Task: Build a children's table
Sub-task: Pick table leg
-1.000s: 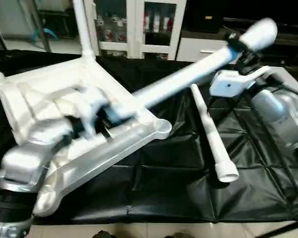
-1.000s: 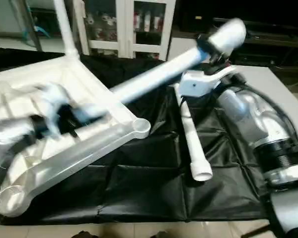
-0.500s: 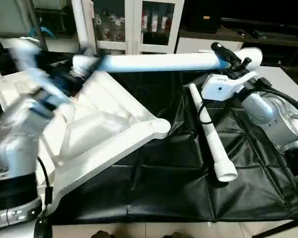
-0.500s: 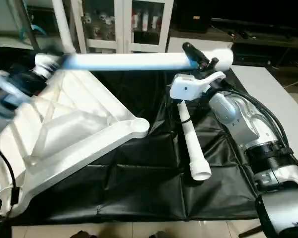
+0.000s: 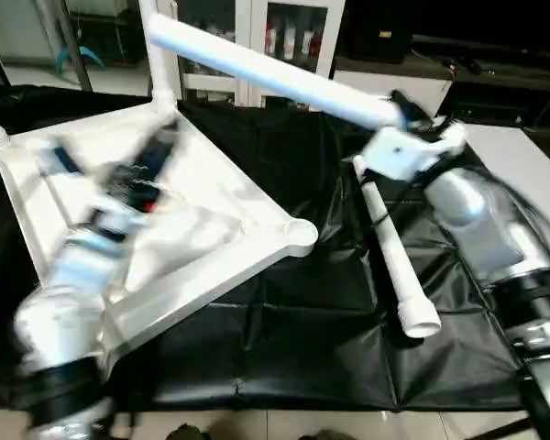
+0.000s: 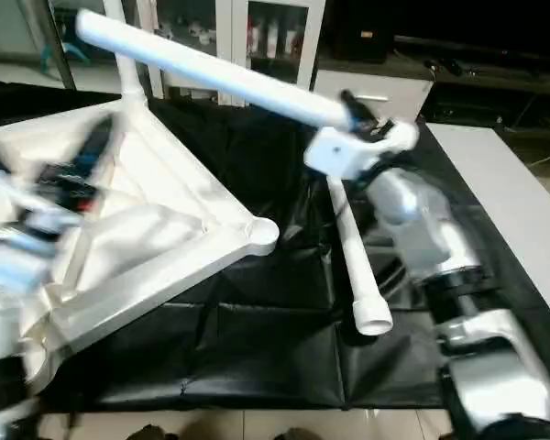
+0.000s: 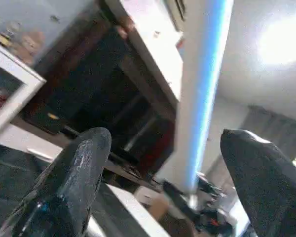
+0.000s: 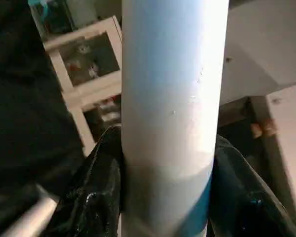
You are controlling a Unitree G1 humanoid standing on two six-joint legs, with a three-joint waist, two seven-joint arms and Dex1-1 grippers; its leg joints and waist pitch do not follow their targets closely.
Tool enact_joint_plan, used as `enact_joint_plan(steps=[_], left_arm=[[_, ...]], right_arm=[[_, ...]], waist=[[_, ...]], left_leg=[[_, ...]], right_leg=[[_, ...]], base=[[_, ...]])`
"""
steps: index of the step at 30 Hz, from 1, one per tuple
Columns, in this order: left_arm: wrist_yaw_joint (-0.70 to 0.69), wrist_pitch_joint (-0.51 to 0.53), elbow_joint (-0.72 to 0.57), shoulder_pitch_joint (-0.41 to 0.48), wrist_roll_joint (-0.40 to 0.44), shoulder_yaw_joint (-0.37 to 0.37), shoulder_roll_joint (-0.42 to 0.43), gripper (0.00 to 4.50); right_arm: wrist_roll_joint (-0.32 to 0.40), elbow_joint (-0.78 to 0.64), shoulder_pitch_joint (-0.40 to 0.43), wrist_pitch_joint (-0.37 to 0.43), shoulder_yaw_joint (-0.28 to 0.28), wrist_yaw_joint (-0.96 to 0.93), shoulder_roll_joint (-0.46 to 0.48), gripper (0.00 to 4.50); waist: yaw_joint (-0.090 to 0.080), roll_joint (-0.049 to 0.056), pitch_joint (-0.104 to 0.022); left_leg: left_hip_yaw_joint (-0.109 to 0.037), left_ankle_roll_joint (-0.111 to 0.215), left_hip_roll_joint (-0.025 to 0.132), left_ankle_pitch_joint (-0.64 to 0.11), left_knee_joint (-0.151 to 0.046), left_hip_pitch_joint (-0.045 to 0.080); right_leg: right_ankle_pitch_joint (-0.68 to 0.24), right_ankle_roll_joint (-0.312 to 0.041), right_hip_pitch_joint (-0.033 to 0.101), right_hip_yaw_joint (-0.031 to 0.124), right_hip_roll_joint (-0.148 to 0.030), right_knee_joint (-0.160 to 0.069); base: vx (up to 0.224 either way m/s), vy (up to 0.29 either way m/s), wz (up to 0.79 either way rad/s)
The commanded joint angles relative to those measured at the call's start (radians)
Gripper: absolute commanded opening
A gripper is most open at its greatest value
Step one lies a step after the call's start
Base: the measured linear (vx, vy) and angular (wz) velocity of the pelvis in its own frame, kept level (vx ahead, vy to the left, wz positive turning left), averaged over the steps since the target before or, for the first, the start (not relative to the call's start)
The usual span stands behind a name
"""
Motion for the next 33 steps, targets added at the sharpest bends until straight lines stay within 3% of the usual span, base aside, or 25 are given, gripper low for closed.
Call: enact_joint_plan(steps=[1,2,3,4,6,7,8,9,10,11,12,15,18,19,21,23,33], left_arm=[[0.015,-0.011,-0.028,-0.04,0.027,-0.053,-0.014,4.08],[0.015,-0.011,-0.028,-0.04,0.027,-0.053,-0.014,4.08],[0.017,-0.021,-0.028,-0.067,0.054,-0.095,-0.03,4.08],[0.017,-0.031,-0.025,-0.079,0.08,-0.117,-0.03,4.08],[0.017,-0.031,-0.025,-0.079,0.08,-0.117,-0.03,4.08],[0.023,-0.043,-0.016,-0.092,0.105,-0.13,-0.029,4.08],[0.023,-0.043,-0.016,-0.092,0.105,-0.13,-0.029,4.08],[0.03,-0.06,-0.003,-0.112,0.142,-0.145,-0.025,4.08],[0.029,-0.076,0.005,-0.132,0.181,-0.161,-0.01,4.08],[0.031,-0.076,0.004,-0.147,0.189,-0.167,-0.001,4.08],[0.027,-0.07,-0.003,-0.157,0.193,-0.175,0.012,4.08],[0.012,-0.014,-0.013,-0.169,0.202,-0.209,0.06,4.08],[0.057,0.016,0.023,-0.194,0.245,-0.221,0.086,4.08],[0.057,0.016,0.023,-0.194,0.245,-0.221,0.086,4.08],[0.058,0.044,0.033,-0.221,0.217,-0.2,0.09,4.08],[0.045,0.06,0.026,-0.231,0.193,-0.197,0.092,4.08],[-0.027,0.207,-0.011,-0.253,-0.035,-0.169,0.074,4.08]], right_arm=[[0.069,-0.041,0.009,0.036,-0.015,0.037,0.024,1.82],[0.069,-0.041,0.009,0.036,-0.015,0.037,0.024,1.82],[0.197,-0.088,0.027,0.101,-0.038,0.119,0.087,1.82],[0.271,-0.118,0.036,0.138,-0.05,0.172,0.116,1.82],[0.271,-0.118,0.036,0.138,-0.05,0.172,0.116,1.82],[0.337,-0.152,0.044,0.181,-0.058,0.225,0.138,1.81],[0.337,-0.152,0.044,0.181,-0.058,0.225,0.138,1.81],[0.451,-0.216,0.06,0.259,-0.067,0.308,0.161,1.81],[0.567,-0.284,0.077,0.348,-0.072,0.393,0.168,1.81],[0.662,-0.339,0.092,0.434,-0.08,0.462,0.169,1.81],[0.731,-0.378,0.104,0.501,-0.081,0.523,0.158,1.81],[0.891,-0.437,0.126,0.682,-0.099,0.666,0.116,1.8],[1.033,-0.436,0.129,0.828,-0.144,0.77,0.086,1.8],[1.033,-0.436,0.129,0.828,-0.144,0.77,0.086,1.8],[1.117,-0.437,0.131,0.916,-0.175,0.829,0.059,1.8],[1.142,-0.445,0.131,0.949,-0.183,0.836,0.049,1.8],[1.207,-0.469,0.115,1.058,-0.2,0.837,0.032,1.8]], waist=[[-0.001,0.003,-0.068],[-0.001,0.003,-0.068],[-0.002,0.005,-0.069],[-0.001,0.005,-0.07],[-0.001,0.005,-0.07],[-0.001,0.008,-0.069],[0.001,0.008,-0.069],[0.001,0.014,-0.068],[-0.003,0.012,-0.065],[0.002,0.016,-0.067],[0.002,0.016,-0.066],[0.011,0.017,-0.067],[0.019,0.016,-0.066],[0.021,0.015,-0.066],[0.029,0.009,-0.066],[0.032,0.008,-0.066],[0.038,0.009,-0.068]], left_leg=[[0.004,-0.004,0.009,-0.319,-0.074,0.017],[0.004,-0.004,0.009,-0.319,-0.074,0.017],[0.003,0.003,0.007,-0.317,-0.075,0.017],[0.0,0.001,0.011,-0.301,-0.077,0.014],[0.0,0.001,0.011,-0.279,-0.077,0.014],[0.001,0.002,0.011,-0.287,-0.077,0.018],[0.0,-0.007,0.011,-0.281,-0.078,0.017],[0.0,-0.013,0.011,-0.281,-0.078,0.018],[0.003,0.002,0.005,-0.31,-0.08,0.022],[-0.003,0.009,0.011,-0.325,-0.081,0.028],[-0.008,0.006,0.015,-0.322,-0.086,0.019],[-0.007,-0.006,0.016,-0.291,-0.083,0.025],[-0.005,-0.021,0.013,-0.289,-0.083,0.023],[-0.005,-0.022,0.013,-0.288,-0.081,0.024],[-0.005,-0.035,0.012,-0.28,-0.08,0.024],[-0.005,-0.037,0.013,-0.277,-0.081,0.022],[-0.004,-0.05,0.011,-0.25,-0.08,0.019]], right_leg=[[-0.276,-0.128,0.04,0.029,-0.03,-0.078],[-0.276,-0.128,0.04,0.029,-0.03,-0.078],[-0.262,-0.129,0.043,0.029,-0.028,-0.077],[-0.239,-0.134,0.046,0.029,-0.032,-0.074],[-0.205,-0.143,0.048,0.03,-0.031,-0.07],[-0.207,-0.146,0.046,0.03,-0.029,-0.074],[-0.212,-0.149,0.048,0.03,-0.031,-0.073],[-0.215,-0.15,0.047,0.03,-0.031,-0.073],[-0.229,-0.139,0.049,0.029,-0.02,-0.081],[-0.232,-0.134,0.05,0.03,-0.025,-0.077],[-0.236,-0.134,0.052,0.029,-0.03,-0.077],[-0.211,-0.164,0.051,0.03,-0.032,-0.073],[-0.259,-0.168,0.051,0.03,-0.037,-0.079],[-0.266,-0.167,0.05,0.03,-0.037,-0.081],[-0.309,-0.158,0.048,0.03,-0.041,-0.084],[-0.317,-0.157,0.048,0.029,-0.042,-0.085],[-0.31,-0.166,0.047,0.027,-0.042,-0.082]], base=[[0.0,0.0,0.0],[0.0,0.0,0.0],[0.0,0.0,0.0],[0.0,0.0,0.0],[0.0,0.0,0.0],[0.0,0.0,0.0],[0.0,0.0,0.0],[0.0,0.0,0.0],[0.0,0.0,0.0],[0.0,0.0,0.0],[0.0,0.0,0.0],[0.0,0.0,0.0],[0.0,0.0,0.0],[0.0,0.0,0.0],[0.0,0.0,0.0],[0.0,0.0,0.0],[0.0,0.0,0.0]])
